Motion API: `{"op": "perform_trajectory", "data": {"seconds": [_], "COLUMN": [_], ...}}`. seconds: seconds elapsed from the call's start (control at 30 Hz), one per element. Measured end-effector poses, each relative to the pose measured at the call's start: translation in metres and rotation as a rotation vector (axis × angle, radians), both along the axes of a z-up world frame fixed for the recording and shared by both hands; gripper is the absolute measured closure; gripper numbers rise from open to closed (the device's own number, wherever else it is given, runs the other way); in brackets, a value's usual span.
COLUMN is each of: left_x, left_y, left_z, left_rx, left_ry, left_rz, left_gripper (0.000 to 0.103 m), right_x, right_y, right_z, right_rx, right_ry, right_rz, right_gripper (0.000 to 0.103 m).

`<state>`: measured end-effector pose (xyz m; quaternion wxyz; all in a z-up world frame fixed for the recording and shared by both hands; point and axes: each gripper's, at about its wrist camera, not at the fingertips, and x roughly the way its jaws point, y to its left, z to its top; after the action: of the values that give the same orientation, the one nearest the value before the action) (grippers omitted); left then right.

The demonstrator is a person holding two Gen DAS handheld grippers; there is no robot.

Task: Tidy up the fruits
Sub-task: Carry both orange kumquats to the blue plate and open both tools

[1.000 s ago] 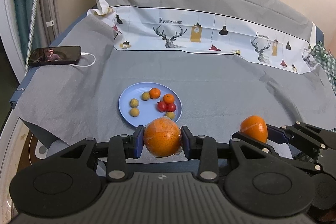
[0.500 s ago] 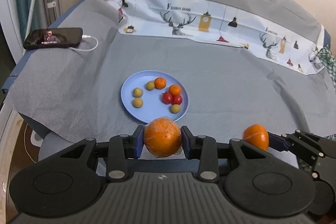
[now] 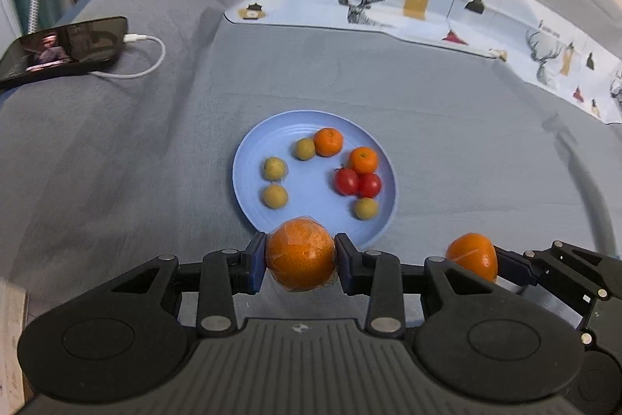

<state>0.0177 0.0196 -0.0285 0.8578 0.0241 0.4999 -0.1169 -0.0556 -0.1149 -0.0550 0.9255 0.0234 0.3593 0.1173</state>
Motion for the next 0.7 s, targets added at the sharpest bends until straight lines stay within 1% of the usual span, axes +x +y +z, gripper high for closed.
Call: {"op": "perform_trajectory", "data": {"seconds": [0.17,0.4,0.6,0.67,0.7], "left_x": [0.037,0.074,0.093,0.098,0.099], "left_y": [-0.007,-0.020,-0.024,-0.024,-0.024], "left_z": [-0.025,-0.064,-0.088,-0.092,-0.091], "left_rx": [0.044,0.107,0.130,0.126,0.113], "left_ry": [0.032,0.080,0.112,0.114,0.112], "left_rz": [-0.007,-0.044,-0.052,-0.062,-0.081], "left_gripper": [0.063,0.063,0.063,0.062,0.060], "right_x": [0.041,0.087,0.112,0.119,0.122], "right_y": [0.001,0.008,0.016,0.017,0.017], "right_z": [-0.020,-0.056,-0.078,-0.083,-0.085], "right_rx": [0.002,0.026,-0.012,-0.019,-0.021], "right_ry": [0.033,0.124,0.144,0.155,0.158], "right_rz": [0.005,0.029,0.060,0.065,0.066], "right_gripper": [0.069,0.068,0.068,0.068,0.068]}}
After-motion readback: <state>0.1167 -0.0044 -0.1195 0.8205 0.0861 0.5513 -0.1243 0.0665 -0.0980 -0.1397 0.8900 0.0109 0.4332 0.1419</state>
